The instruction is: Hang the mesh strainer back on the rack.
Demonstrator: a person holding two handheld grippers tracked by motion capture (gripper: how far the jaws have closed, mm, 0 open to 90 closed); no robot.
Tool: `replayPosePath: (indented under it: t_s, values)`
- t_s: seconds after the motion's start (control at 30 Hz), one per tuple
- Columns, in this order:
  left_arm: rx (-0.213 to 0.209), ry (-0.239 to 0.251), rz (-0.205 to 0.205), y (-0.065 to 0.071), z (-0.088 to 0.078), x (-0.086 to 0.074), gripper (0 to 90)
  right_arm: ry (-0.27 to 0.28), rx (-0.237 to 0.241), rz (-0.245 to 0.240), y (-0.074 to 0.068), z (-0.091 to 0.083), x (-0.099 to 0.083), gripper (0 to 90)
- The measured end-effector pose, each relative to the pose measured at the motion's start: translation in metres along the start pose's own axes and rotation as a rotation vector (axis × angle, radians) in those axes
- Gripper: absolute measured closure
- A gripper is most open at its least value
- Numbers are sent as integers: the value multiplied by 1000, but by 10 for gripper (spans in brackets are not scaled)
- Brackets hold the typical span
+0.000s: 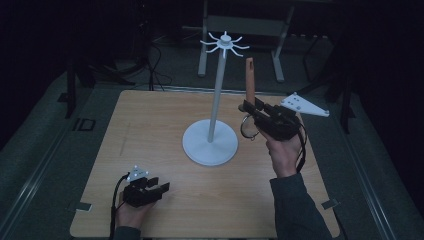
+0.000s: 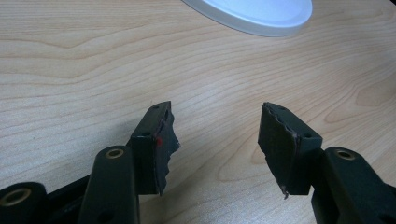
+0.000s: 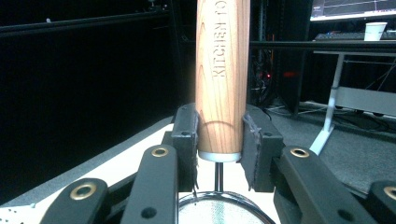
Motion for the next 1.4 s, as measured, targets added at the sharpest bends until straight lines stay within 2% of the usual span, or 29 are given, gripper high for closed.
replayPosePath:
  t_s: [0.73, 1.4]
  values:
    - [1, -2, -1, -1, 0, 0, 456, 14, 18, 21, 0, 9, 9, 692]
    - [-1, -1, -2, 0, 0, 0, 456, -12, 59, 49, -2, 31, 16, 691]
Point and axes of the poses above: each handheld gripper's, and its own axes: z roughly forward along the jaws, x roughly out of its top, y roughly to its right, the point moved 6 cm from there along z, roughly forward along the jaws, and after that the axes turned 4 degrees about -y, right-handed, at the moved point
